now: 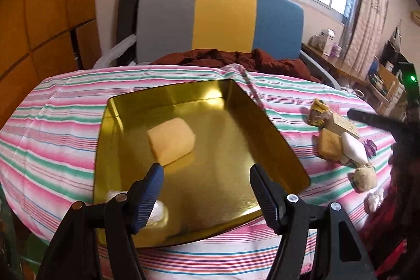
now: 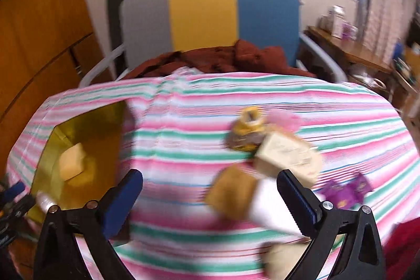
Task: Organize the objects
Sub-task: 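Grasp the beige sponge with the left gripper while the right gripper grasps the white foam block, then carry both items to the gold tray and open both grippers, then move both grippers back to the remaining items on the cloth, then grasp the cream printed box with the left gripper while the right gripper grasps the pink roller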
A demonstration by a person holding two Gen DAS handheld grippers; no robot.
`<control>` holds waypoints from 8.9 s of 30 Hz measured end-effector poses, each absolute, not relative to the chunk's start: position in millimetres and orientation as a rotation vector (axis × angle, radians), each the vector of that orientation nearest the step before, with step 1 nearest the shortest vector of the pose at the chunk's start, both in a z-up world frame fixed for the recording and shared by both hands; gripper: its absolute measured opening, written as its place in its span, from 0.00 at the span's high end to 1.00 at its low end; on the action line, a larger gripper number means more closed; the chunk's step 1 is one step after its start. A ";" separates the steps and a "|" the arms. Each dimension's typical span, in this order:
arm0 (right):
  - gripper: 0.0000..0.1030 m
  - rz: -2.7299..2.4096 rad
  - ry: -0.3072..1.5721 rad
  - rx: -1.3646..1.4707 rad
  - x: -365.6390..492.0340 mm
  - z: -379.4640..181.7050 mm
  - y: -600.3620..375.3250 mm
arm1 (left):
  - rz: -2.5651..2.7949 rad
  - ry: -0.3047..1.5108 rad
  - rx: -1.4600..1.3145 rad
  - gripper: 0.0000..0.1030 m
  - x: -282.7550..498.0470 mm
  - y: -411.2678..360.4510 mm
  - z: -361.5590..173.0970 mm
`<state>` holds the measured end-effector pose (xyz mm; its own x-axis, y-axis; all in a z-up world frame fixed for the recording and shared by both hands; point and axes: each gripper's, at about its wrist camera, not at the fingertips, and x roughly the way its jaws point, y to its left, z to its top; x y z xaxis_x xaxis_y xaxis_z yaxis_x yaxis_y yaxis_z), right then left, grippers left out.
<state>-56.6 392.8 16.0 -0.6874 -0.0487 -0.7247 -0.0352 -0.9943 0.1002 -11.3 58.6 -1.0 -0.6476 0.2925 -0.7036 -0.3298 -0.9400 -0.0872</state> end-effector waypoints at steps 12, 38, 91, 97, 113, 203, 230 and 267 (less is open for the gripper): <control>0.00 -2.864 -0.790 1.343 -78.2 -21.5 532.3 | 2.330 0.204 -1.022 0.33 1.2 139.1 5.8; 0.00 -2.741 -0.918 1.300 -79.9 -26.6 541.4 | 2.015 0.539 -1.149 0.21 -48.1 338.0 -72.9; 0.00 -2.469 0.004 1.628 -74.5 -51.9 414.5 | 2.292 0.027 -1.040 0.47 -20.7 145.9 5.8; 0.00 -2.479 0.149 1.711 -78.4 -64.8 407.5 | 2.324 -0.033 -1.048 0.47 -23.0 124.8 4.7; 0.10 -2.539 0.051 1.385 -54.0 24.3 371.3 | 2.544 -0.244 -1.071 0.47 -47.9 22.5 9.2; 0.00 -2.816 -0.110 1.441 -113.2 -21.1 417.1 | 2.667 -0.054 -1.152 0.21 -35.9 30.1 -7.4; 0.00 -2.455 -0.914 1.471 -127.5 -62.4 500.9 | 2.356 0.135 -1.035 0.21 -74.7 201.8 20.0; 0.00 -2.595 -1.245 1.395 -105.7 -51.3 559.6 | 1.658 0.951 -0.781 0.01 -73.7 398.5 -48.5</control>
